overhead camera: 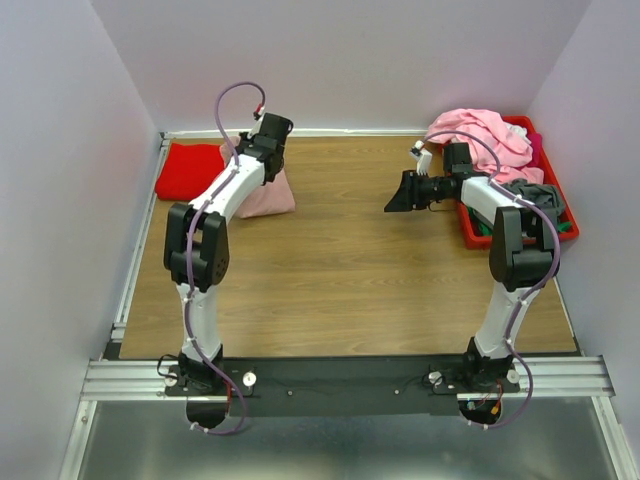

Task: Fold and stack the t-shirts
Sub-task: Neatly place the folded tshirt to the corner

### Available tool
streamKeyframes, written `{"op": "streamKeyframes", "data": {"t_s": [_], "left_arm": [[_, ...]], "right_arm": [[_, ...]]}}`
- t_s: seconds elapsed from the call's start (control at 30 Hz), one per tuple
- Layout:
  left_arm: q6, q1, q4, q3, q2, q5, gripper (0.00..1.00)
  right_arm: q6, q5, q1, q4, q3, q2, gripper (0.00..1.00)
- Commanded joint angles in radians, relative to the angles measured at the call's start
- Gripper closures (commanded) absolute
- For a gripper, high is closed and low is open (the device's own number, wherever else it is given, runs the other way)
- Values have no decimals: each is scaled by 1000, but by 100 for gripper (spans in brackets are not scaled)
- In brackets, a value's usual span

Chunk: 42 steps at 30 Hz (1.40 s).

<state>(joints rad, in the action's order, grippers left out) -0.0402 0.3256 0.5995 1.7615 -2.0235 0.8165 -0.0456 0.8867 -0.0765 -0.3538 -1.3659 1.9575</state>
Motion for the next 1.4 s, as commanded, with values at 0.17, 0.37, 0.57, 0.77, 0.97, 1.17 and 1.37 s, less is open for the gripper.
{"op": "streamKeyframes", "data": {"t_s": [0.17,0.37,0.57,0.77,0.97,1.17,1.37], "left_arm": [[-190,-42,-104,127,-47,147,100],[-260,-65,-153,161,-69,148,100],[-334,-74,-205,171,-70,177,100],[-406,-83,-267,197,-55,176,100],[-457,-86,-305,194,-55,184,100],[-495,-94,-352,205,-47,204,100],[-532,-94,-382,204,-18,211,100]], "right_arm": [[-2,47,11,-16,13,-14,44],[3,57,11,-16,13,-12,44],[6,66,17,-16,14,-12,44],[12,75,23,-17,14,-12,44],[15,87,21,-17,16,-8,44],[12,90,24,-17,16,-6,44],[13,92,26,-19,18,0,44]]}}
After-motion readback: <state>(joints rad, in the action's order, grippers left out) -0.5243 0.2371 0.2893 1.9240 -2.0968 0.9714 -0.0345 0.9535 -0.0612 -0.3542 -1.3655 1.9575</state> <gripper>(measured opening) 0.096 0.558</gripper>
